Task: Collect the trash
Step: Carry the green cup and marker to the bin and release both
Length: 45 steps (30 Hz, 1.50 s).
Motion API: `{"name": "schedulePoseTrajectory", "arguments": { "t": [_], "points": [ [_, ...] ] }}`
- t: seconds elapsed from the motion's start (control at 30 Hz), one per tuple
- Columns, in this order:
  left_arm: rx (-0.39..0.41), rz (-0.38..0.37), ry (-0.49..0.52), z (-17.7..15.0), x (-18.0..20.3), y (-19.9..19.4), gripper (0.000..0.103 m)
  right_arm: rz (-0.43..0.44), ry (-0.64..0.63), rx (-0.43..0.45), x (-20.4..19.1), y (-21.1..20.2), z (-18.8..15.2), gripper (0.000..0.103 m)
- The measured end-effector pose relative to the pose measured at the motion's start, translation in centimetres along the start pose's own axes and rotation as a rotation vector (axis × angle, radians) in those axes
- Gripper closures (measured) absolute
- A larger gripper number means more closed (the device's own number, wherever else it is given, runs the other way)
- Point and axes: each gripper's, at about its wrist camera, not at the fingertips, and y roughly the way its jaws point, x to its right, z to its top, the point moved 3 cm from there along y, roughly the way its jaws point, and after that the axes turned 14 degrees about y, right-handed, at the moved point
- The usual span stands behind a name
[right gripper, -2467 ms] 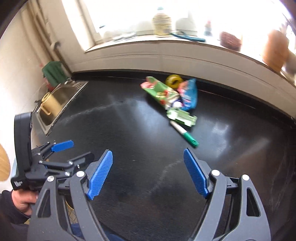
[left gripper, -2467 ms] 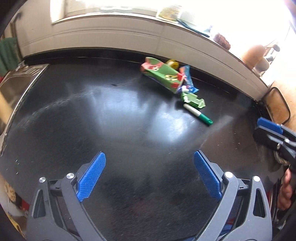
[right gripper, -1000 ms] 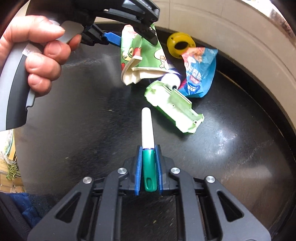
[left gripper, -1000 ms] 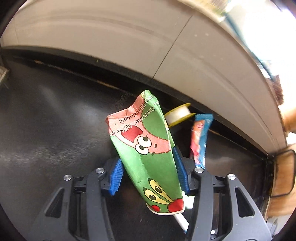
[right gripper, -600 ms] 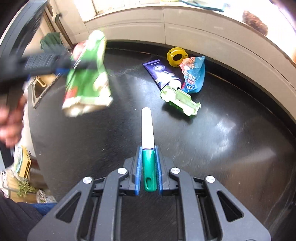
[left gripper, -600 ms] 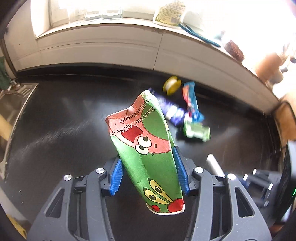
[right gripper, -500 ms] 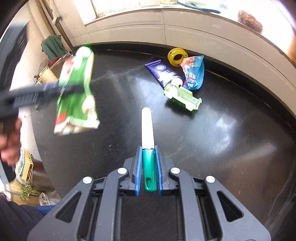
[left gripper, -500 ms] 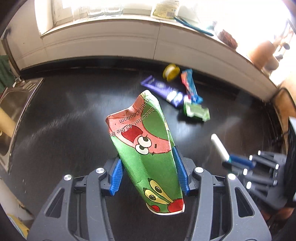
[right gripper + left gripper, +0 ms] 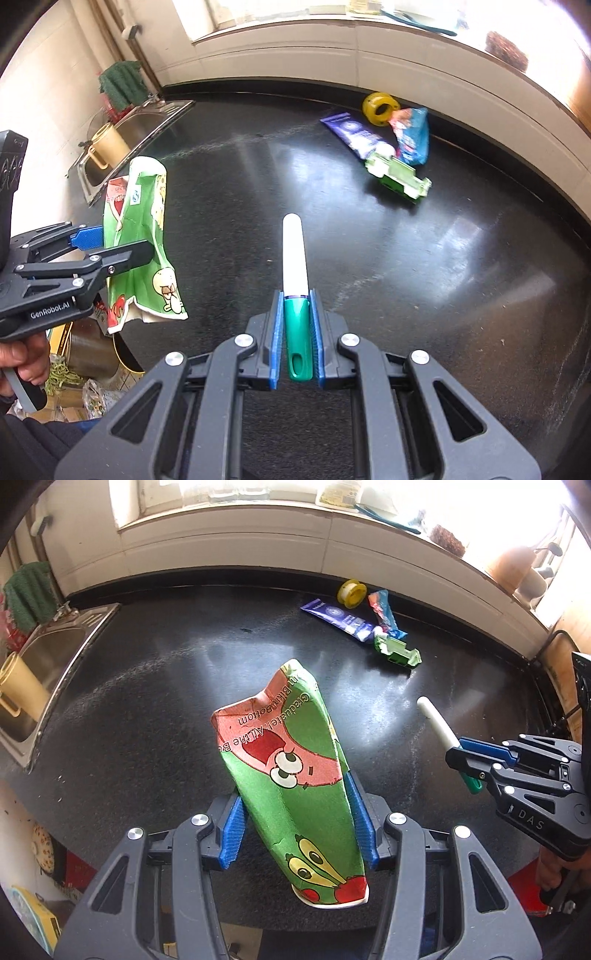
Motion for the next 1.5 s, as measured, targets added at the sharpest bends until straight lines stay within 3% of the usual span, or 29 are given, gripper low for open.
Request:
{"name": "schedulePoseTrajectory", "arguments": {
  "t": [0.17, 0.43, 0.63, 0.9, 1.2, 1.5],
  "points": [
    [0.029, 0.061, -0.054, -2.4, -2.1, -2.1, 0.054, 0.04, -0.081, -0.011, -3.8, 0.7, 0.9, 0.088],
    [-0.003, 0.188, -0.217, -9.1, -7.2, -5.4, 0.054, 0.173, -0.274, -0.085, -14.1, 3.6, 0.9, 0.088],
    [-0.041, 0.265, -0.394, -16.4, -10.6, -8.0, 0.053, 0.278, -0.437, -0.184, -22.8, 6.3, -1.9, 0.088],
    [-0.118, 0.33, -0.582, -25.5, -13.6, -8.5, 0.053, 0.381, -0.619, -0.347, -33.1, 9.5, -8.3, 0.088],
    [-0.125, 0.335, -0.701, -33.0, -17.8, -5.4, 0.053, 0.378, -0.7, -0.46, -39.8, 14.4, -12.5, 0.088],
    [-0.14, 0.328, -0.734, -35.7, -20.3, -3.2, 0.053, 0.335, -0.733, -0.488, -42.3, 17.5, -13.5, 0.088]
  ]
}}
